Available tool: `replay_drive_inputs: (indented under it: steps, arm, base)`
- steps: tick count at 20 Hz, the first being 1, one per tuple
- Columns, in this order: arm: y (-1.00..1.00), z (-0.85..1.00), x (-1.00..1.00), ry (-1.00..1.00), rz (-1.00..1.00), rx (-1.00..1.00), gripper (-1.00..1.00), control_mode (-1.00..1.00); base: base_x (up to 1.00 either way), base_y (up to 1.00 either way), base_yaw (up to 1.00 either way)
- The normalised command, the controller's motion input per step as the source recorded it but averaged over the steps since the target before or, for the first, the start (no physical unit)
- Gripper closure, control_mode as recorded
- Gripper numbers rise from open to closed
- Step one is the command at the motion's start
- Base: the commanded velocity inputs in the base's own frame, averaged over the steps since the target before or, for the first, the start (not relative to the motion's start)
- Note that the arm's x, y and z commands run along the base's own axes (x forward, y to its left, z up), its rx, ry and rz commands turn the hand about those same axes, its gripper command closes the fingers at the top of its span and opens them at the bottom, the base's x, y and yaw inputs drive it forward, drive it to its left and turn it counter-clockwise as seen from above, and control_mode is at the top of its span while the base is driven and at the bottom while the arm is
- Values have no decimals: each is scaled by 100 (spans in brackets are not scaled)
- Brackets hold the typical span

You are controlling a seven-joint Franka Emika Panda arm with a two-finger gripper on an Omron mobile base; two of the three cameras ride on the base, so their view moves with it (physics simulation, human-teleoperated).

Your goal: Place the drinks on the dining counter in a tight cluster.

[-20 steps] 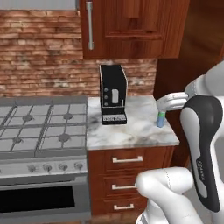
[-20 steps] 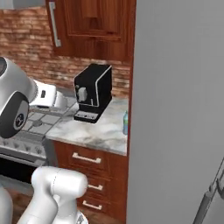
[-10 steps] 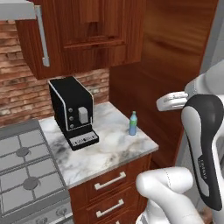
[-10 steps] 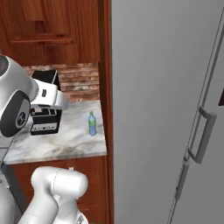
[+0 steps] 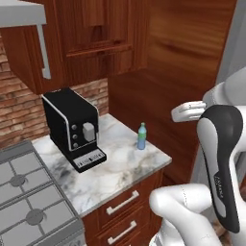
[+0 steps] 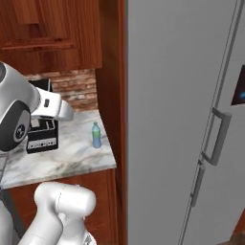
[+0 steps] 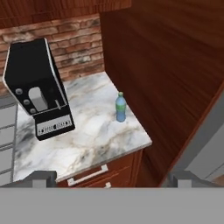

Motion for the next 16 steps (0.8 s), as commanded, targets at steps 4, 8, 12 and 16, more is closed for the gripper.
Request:
replay_drive_inputs:
  steps: [4, 8, 12, 16]
  arm:
    - [0, 0, 0, 0, 0, 0, -100, 100]
    - [0, 0, 0, 0, 0, 0, -100, 100]
    - [0, 0, 0, 0, 0, 0, -100, 100]
    - [0, 0, 0, 0, 0, 0, -100, 100]
  base:
    - [79, 38, -16]
    - [9, 12, -6]
    - [0, 0, 0]
    - [6, 1, 0]
